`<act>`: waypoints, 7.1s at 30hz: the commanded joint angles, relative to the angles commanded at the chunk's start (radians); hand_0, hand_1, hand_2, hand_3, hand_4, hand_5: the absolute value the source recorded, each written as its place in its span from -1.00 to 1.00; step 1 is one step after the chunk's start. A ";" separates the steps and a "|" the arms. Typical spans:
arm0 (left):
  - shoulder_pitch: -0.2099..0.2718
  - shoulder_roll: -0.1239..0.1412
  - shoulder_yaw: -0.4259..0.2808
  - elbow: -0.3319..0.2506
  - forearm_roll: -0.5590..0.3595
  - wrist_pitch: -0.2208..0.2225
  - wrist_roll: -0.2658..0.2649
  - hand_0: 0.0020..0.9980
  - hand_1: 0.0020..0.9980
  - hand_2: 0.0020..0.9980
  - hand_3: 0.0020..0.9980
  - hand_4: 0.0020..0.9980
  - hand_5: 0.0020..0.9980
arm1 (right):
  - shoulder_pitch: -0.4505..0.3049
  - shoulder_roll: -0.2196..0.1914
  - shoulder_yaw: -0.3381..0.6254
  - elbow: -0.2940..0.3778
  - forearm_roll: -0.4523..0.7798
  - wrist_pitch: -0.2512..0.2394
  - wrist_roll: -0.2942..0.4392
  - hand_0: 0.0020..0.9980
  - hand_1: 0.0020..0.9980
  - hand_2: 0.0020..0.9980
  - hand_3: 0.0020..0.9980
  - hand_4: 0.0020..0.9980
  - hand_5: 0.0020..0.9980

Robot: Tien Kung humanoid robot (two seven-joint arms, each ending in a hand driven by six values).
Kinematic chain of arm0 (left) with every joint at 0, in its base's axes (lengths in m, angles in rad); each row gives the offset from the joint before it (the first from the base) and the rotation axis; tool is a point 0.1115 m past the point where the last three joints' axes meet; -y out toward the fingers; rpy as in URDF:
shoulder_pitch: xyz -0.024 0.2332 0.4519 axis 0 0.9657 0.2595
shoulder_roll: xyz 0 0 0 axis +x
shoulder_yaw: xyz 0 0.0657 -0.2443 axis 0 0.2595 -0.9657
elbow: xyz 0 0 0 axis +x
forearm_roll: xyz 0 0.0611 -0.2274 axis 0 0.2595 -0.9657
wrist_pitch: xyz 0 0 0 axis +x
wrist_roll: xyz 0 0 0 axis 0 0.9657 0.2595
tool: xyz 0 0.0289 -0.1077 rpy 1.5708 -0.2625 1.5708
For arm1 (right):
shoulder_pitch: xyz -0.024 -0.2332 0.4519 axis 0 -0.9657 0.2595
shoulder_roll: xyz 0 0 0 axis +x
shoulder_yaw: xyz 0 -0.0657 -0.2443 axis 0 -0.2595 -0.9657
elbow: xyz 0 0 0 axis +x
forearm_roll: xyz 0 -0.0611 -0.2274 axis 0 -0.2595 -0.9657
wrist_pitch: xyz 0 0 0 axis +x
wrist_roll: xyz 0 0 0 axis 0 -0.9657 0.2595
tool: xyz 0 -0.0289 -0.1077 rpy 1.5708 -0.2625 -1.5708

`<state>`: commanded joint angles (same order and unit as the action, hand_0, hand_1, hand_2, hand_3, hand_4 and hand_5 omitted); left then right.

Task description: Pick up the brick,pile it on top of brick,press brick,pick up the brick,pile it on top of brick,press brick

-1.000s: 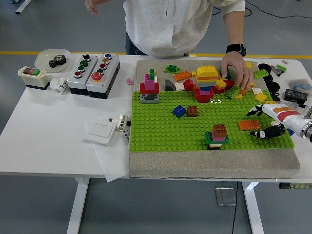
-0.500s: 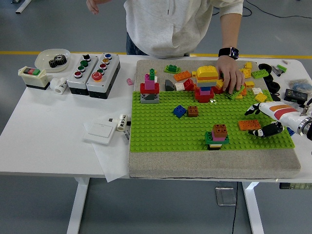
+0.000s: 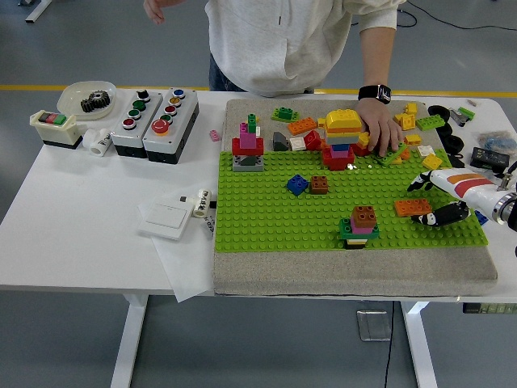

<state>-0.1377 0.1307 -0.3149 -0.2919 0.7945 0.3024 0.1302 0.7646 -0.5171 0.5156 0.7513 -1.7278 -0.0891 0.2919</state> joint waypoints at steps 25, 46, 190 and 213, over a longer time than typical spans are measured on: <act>0.000 -0.001 0.002 -0.001 -0.002 -0.002 -0.001 0.41 0.36 0.50 0.29 0.49 0.28 | -0.022 0.000 -0.002 0.025 -0.084 -0.065 0.012 -0.15 0.05 0.27 0.34 0.67 -0.15; -0.004 -0.001 0.000 -0.002 0.003 -0.004 0.000 0.41 0.36 0.51 0.29 0.49 0.28 | -0.035 0.007 -0.008 0.007 -0.096 -0.114 0.030 -0.23 -0.01 0.18 0.15 0.59 -0.10; 0.006 0.002 -0.005 0.000 0.032 -0.007 0.001 0.42 0.35 0.51 0.30 0.50 0.30 | -0.199 -0.163 0.160 0.748 -0.429 -0.098 -0.161 -0.52 -0.21 0.00 0.01 0.36 -0.14; 0.006 0.003 -0.007 0.000 0.040 -0.005 0.004 0.41 0.34 0.51 0.31 0.51 0.30 | -0.208 -0.158 0.158 0.751 -0.396 -0.085 -0.184 -0.53 -0.21 0.01 0.02 0.43 -0.10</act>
<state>-0.1322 0.1335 -0.3220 -0.2920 0.8349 0.2973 0.1337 0.5566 -0.6748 0.6736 1.5024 -2.1242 -0.1739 0.1075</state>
